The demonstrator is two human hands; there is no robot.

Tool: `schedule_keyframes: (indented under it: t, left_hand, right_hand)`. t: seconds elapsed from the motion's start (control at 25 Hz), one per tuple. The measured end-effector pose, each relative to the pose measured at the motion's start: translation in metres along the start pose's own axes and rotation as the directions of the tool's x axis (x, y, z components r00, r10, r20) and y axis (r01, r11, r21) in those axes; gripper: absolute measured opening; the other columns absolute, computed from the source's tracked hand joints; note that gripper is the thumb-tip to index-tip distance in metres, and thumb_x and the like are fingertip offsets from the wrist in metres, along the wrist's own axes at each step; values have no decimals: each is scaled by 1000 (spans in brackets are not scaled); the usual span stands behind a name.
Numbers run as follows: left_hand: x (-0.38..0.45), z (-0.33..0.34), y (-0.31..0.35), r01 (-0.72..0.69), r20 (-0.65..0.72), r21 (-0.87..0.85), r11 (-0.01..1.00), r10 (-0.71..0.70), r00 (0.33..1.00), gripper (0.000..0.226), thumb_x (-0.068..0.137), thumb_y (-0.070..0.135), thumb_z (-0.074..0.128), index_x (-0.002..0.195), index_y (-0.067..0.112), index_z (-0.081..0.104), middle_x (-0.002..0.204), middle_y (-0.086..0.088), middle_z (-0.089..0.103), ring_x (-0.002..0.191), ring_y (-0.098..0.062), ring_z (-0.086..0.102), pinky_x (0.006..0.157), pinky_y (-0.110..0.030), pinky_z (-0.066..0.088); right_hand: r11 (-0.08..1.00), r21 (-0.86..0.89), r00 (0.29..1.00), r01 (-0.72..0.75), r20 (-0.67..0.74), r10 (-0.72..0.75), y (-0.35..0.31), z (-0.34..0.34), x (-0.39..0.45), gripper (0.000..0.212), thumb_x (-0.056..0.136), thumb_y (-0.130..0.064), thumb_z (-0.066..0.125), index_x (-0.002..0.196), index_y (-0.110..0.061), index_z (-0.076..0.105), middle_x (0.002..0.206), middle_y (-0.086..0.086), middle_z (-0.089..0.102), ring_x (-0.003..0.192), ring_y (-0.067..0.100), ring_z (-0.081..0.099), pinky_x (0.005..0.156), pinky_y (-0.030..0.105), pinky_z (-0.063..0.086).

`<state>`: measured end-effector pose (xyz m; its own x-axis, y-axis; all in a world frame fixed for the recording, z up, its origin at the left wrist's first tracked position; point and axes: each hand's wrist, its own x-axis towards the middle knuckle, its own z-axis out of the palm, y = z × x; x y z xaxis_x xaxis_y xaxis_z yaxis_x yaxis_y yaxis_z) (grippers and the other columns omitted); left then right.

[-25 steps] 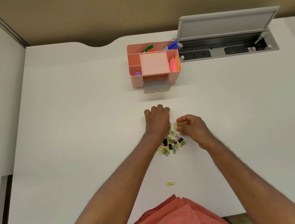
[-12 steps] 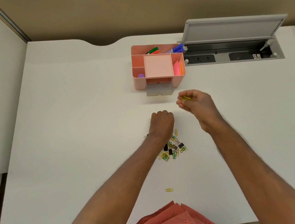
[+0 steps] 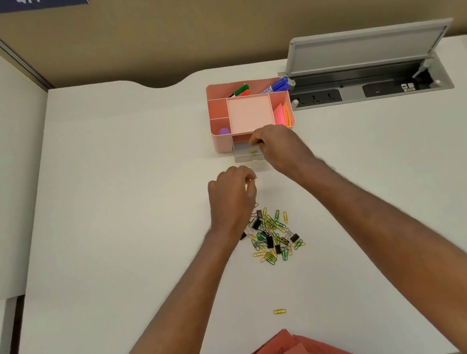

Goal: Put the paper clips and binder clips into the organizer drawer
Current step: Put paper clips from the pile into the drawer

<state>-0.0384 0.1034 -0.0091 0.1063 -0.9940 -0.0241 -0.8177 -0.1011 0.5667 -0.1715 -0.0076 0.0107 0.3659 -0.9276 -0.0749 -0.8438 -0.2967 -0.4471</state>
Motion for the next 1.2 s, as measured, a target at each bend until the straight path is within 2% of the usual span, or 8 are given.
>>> schedule_keyframes:
  t: [0.2,0.36,0.56,0.68,0.76,0.88,0.96,1.2]
  left_hand:
    - [40,-18,6,-22,-123,13,1000,24,992,13,92,18,62,100,26,68,99,7,70,96,-22,62,83,-44,46]
    - [73,-15,13,-67,-90,130,989,79,993,17,94,17,59,99,27,72,97,6,71,97,-24,61,79,-40,42]
    - [80,-8,20,-158,-43,222,962,172,984,20,95,15,59,105,24,74,105,1,71,98,-26,62,76,-37,36]
    - [49,1,22,-194,-66,88,977,200,978,18,93,15,63,107,22,71,107,1,69,99,-24,60,79,-39,45]
    - [19,12,18,-210,54,1,978,210,976,19,94,17,62,110,23,69,109,2,68,101,-22,60,84,-41,48]
    - [-21,34,4,-208,283,81,975,178,942,25,97,21,58,119,29,67,119,5,68,109,-22,58,89,-40,43]
    - [-38,44,-3,-236,381,167,957,158,911,31,97,20,56,124,31,63,123,6,65,113,-22,55,91,-39,37]
    - [-41,46,-7,-287,437,261,922,153,886,39,92,26,65,131,30,58,124,3,56,116,-23,50,91,-39,32]
  right_hand:
    - [997,77,999,5,-38,-2,3,-6,-6,24,98,-5,54,108,-14,74,109,5,72,99,21,65,82,32,55]
    - [940,328,972,-92,-176,157,9,-16,-23,23,99,-4,54,108,-15,72,112,3,71,101,13,63,81,13,48]
    - [871,453,930,-189,-202,307,26,1,-79,20,95,-5,59,103,-20,71,103,-3,70,90,8,66,82,27,58]
    - [856,409,931,-316,-38,362,40,31,-120,19,95,-10,61,108,-23,69,107,-6,65,90,4,64,84,32,58]
    - [888,327,946,-323,81,314,47,48,-143,28,93,-14,65,119,-25,64,118,-6,60,103,9,61,92,35,55]
    - [962,182,965,-203,205,165,49,60,-158,51,90,-15,68,138,-25,53,135,-7,50,126,15,43,98,29,44]
    - [981,115,964,-155,233,125,42,62,-157,56,89,-16,69,141,-26,51,136,-9,45,125,15,38,92,28,45]
    - [986,58,965,-157,219,141,32,71,-155,52,88,-20,72,137,-25,54,127,-7,47,117,15,42,81,35,53]
